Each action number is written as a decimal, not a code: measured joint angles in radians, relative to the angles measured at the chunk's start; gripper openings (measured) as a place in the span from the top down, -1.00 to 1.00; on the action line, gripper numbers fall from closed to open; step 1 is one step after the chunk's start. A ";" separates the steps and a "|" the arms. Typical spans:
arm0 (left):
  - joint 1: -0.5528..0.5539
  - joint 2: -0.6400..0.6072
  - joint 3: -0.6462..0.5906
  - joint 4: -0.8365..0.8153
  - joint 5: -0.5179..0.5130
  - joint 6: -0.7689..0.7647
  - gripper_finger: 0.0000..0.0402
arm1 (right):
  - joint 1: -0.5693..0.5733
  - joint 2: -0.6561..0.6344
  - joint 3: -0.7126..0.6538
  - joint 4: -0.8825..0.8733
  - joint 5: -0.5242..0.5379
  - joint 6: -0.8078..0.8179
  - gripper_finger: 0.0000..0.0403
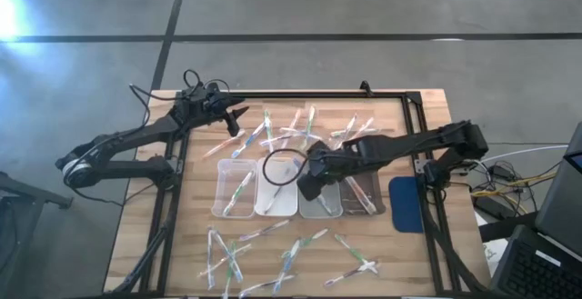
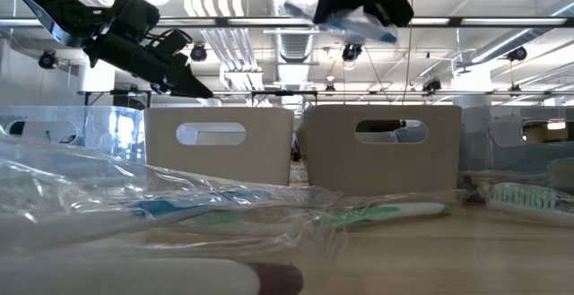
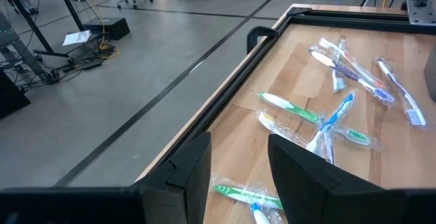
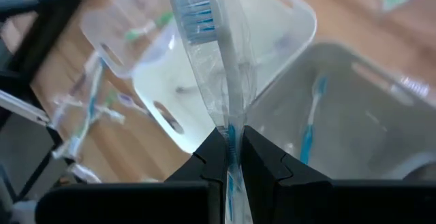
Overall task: Pick & Place Toothbrushes
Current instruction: Put the blue toothbrush into the gray bin
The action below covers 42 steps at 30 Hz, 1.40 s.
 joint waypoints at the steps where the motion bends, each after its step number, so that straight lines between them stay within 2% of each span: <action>1: 0.000 0.000 0.000 0.000 0.000 0.000 0.24 | 0.000 0.009 0.000 -0.007 -0.007 0.005 0.89; 5: 0.000 0.000 0.000 -0.002 0.000 0.000 0.24 | -0.001 0.036 0.000 -0.011 -0.040 0.006 0.89; 25: 0.000 0.000 0.000 -0.003 0.000 0.000 0.24 | -0.023 0.089 -0.004 -0.086 -0.043 0.073 0.89; 42: 0.000 0.000 0.000 -0.010 0.000 0.000 0.24 | -0.061 0.190 -0.004 -0.109 -0.145 0.049 0.89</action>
